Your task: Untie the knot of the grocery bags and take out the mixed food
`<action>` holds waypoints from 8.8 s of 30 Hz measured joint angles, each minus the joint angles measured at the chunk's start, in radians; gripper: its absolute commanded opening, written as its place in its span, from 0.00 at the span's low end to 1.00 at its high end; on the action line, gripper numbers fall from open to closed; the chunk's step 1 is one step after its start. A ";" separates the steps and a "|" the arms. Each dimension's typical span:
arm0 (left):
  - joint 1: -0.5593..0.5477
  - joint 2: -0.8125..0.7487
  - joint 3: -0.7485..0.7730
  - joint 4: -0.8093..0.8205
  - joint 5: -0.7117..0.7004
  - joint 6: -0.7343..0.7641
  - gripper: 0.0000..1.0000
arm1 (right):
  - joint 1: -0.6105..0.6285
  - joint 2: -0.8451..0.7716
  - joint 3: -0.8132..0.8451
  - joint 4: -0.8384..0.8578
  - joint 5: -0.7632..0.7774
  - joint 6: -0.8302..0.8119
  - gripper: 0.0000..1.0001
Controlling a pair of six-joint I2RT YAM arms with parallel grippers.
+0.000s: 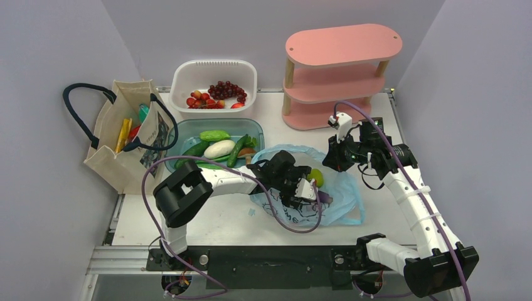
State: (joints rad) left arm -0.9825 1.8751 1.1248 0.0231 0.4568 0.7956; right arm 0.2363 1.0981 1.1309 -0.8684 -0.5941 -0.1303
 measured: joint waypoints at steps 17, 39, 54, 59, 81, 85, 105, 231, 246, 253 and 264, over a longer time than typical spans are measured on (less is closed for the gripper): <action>0.008 0.110 0.140 -0.194 -0.015 0.009 0.61 | 0.000 -0.001 0.000 -0.002 0.000 -0.011 0.00; -0.001 -0.372 0.223 -0.452 0.026 0.058 0.40 | -0.001 -0.025 0.000 -0.003 0.001 -0.014 0.00; 0.525 -0.605 0.267 -0.825 0.048 0.211 0.42 | -0.001 -0.040 0.000 -0.008 -0.001 -0.011 0.00; 0.764 -0.532 0.265 -0.850 0.048 0.232 0.42 | -0.001 -0.042 0.000 -0.008 -0.009 -0.007 0.00; 0.896 -0.198 0.167 -0.819 0.000 0.359 0.83 | -0.002 -0.042 0.000 -0.008 0.003 -0.003 0.00; 0.896 -0.232 0.122 -0.818 0.000 0.372 0.97 | -0.002 -0.040 0.000 -0.007 0.003 -0.003 0.00; 0.356 -0.732 0.107 -0.598 0.047 0.035 0.97 | -0.002 -0.008 0.000 0.004 -0.002 0.020 0.00; -0.109 -0.044 0.011 0.191 -0.148 -0.406 0.55 | -0.028 -0.029 -0.004 0.082 -0.020 0.117 0.00; 0.096 -0.514 0.074 -0.012 0.031 -0.597 0.57 | -0.043 -0.029 -0.004 0.078 0.007 0.104 0.00; 0.450 -0.495 0.193 -0.060 0.016 -0.793 0.58 | -0.093 -0.032 -0.003 0.056 0.033 0.086 0.00; 0.858 -0.012 0.568 -0.145 -0.107 -0.861 0.58 | -0.240 -0.042 0.053 0.017 0.083 0.059 0.00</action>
State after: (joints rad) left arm -0.1249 1.8629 1.6924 -0.1223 0.3496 -0.0650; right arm -0.0036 1.0565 1.1839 -0.8516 -0.5110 -0.0711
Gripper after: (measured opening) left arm 0.684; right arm 0.003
